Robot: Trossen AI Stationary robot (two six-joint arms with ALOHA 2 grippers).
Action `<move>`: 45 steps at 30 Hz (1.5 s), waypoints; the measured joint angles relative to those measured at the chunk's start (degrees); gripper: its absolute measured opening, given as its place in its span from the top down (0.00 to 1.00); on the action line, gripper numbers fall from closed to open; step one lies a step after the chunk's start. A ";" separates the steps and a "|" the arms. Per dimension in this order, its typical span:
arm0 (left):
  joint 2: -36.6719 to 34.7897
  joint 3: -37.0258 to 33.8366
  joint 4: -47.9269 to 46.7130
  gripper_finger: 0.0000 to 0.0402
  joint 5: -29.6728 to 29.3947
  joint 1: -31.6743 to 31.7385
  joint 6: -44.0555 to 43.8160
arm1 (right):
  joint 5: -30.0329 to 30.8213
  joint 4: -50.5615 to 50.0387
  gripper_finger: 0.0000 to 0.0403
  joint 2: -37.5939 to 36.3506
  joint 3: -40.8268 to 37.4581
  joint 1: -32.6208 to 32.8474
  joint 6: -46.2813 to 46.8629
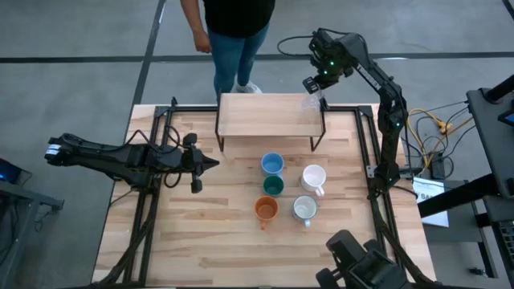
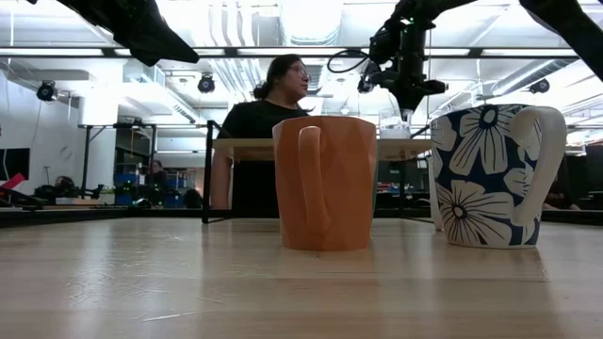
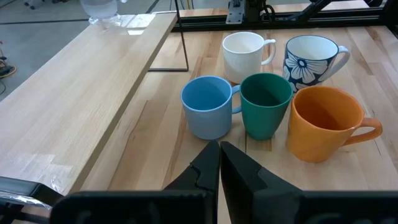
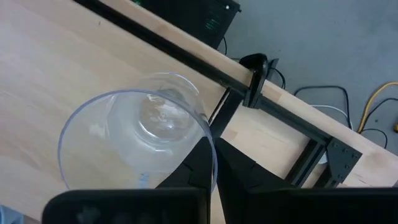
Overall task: Stack small to large cups/mugs on shelf
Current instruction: Put the transparent mug on the shelf, then adjust the white mug
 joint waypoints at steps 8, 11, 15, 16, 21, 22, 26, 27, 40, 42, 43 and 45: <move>0.00 0.00 0.00 1.00 0.00 0.02 0.00 | -0.48 0.08 0.98 0.00 0.08 -0.16 0.39; 0.00 0.00 0.00 1.00 0.00 0.01 0.00 | -0.48 0.10 0.98 0.00 0.08 -0.17 0.39; 0.00 0.00 0.00 1.00 0.00 0.00 0.00 | -0.72 0.09 0.98 0.19 0.08 -0.16 0.34; 0.00 0.00 0.00 1.00 0.00 0.01 0.00 | -1.03 0.11 0.98 0.40 0.08 -0.16 0.34; 0.00 0.00 -0.02 1.00 0.00 0.00 0.00 | -3.23 0.27 0.98 1.64 0.08 -0.12 0.15; 0.00 0.00 -0.02 1.00 0.00 0.01 0.00 | -3.26 0.32 0.98 1.71 0.09 -0.12 0.15; 0.00 0.00 -0.04 1.00 0.00 0.01 0.00 | -3.23 0.22 0.98 1.75 0.28 -0.12 0.15; 0.00 0.00 -0.04 1.00 0.00 0.00 0.00 | -3.23 0.18 0.98 1.75 0.36 -0.13 0.16; 0.00 0.00 -0.06 1.00 0.00 0.01 0.02 | -3.19 0.06 0.86 1.77 0.45 -0.12 0.17; 0.00 0.00 -0.06 1.00 0.00 0.02 0.02 | -3.19 0.08 0.84 1.77 0.45 -0.12 0.17; 0.00 0.00 -0.06 1.00 0.00 0.02 0.02 | -3.21 0.08 0.83 1.77 0.45 -0.12 0.20; 0.00 0.00 -0.06 1.00 0.00 0.02 0.02 | -3.22 0.08 0.82 1.77 0.45 -0.12 0.61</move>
